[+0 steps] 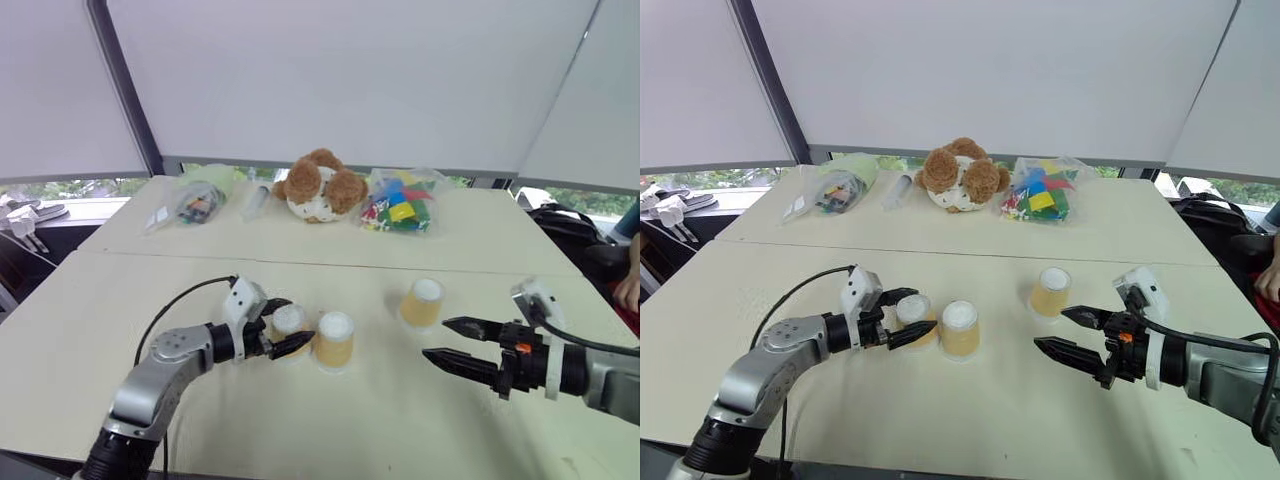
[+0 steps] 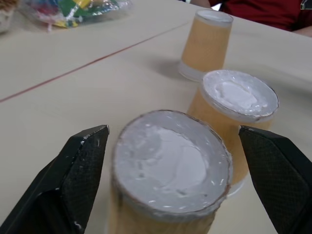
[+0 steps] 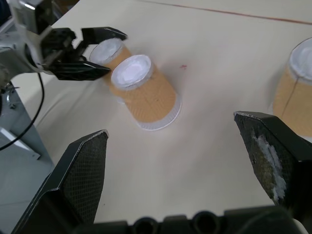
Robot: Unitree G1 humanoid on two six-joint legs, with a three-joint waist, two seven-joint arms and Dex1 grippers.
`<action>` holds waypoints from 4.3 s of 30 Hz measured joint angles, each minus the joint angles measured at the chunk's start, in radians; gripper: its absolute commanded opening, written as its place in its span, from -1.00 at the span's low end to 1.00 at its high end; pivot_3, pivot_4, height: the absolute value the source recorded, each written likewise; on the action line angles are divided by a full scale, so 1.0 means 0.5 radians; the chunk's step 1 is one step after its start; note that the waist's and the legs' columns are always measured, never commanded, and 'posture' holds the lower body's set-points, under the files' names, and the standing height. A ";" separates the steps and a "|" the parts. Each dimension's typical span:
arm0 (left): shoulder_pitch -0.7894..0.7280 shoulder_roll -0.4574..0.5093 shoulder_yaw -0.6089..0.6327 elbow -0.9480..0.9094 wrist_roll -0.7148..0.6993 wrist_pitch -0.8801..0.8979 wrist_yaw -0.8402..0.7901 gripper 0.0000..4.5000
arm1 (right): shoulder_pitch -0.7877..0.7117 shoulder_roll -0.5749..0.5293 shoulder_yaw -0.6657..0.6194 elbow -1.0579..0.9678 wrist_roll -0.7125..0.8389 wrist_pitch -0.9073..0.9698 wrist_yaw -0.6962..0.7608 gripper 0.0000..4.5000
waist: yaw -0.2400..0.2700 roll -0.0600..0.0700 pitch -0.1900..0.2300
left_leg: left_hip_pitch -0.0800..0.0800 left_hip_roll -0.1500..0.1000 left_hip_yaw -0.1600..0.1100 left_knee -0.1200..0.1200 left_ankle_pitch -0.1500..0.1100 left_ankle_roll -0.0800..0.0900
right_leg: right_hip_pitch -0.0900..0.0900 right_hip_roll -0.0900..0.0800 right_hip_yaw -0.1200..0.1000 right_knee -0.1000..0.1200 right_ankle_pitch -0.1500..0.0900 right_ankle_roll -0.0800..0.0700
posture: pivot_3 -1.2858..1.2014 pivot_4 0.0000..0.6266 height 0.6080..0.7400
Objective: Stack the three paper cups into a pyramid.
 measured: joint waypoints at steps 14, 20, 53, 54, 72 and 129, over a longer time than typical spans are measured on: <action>0.162 0.922 0.563 -0.544 -0.743 0.706 -0.389 0.98 | -0.326 0.289 0.349 0.561 -0.694 -0.584 0.055 1.00 | 0.001 0.000 0.000 | 0.001 0.000 0.003 -0.002 0.000 0.000 | -0.002 -0.002 0.001 -0.002 -0.001 -0.001 | 0.03 -0.52 1.00; 0.228 0.952 0.619 -0.616 -0.837 0.771 -0.316 0.98 | -0.526 0.443 0.558 0.932 -0.928 -0.802 0.180 1.00 | -0.005 0.001 0.001 | 0.000 0.000 0.004 -0.002 0.000 0.000 | -0.003 -0.001 0.001 -0.001 -0.001 -0.001 | 0.03 -0.52 1.00; 0.116 0.886 0.514 -0.393 -0.779 0.422 -0.312 1.00 | -0.802 0.649 0.621 1.530 -1.306 -1.132 0.389 0.03 | -0.002 0.002 0.000 | 0.001 0.000 0.007 -0.002 0.000 -0.001 | -0.004 -0.001 0.002 -0.001 0.000 -0.001 | 0.03 -0.52 1.00; 0.099 0.886 0.503 -0.370 -0.767 0.400 -0.340 1.00 | -0.802 0.649 0.622 1.530 -1.306 -1.132 0.395 0.03 | -0.002 0.002 0.000 | 0.001 0.000 0.007 -0.002 0.000 -0.001 | -0.004 -0.001 0.002 0.000 0.000 -0.001 | 0.03 -0.52 1.00; -0.011 0.879 0.306 0.087 -0.438 0.067 -0.669 1.00 | -1.716 0.756 0.771 0.539 -0.625 0.227 0.160 0.03 | -0.004 0.008 0.005 | -0.007 0.002 0.011 -0.005 0.000 0.000 | -0.017 -0.002 0.003 0.004 -0.001 -0.002 | 0.03 -0.52 1.00; 0.197 0.716 0.458 -0.061 -0.467 0.133 -0.381 1.00 | -1.483 0.577 0.912 0.501 -0.747 -0.106 0.618 0.97 | -0.002 0.006 0.003 | -0.008 0.001 0.010 -0.004 0.000 0.000 | -0.017 -0.003 0.003 0.004 -0.001 -0.002 | 0.03 -0.52 1.00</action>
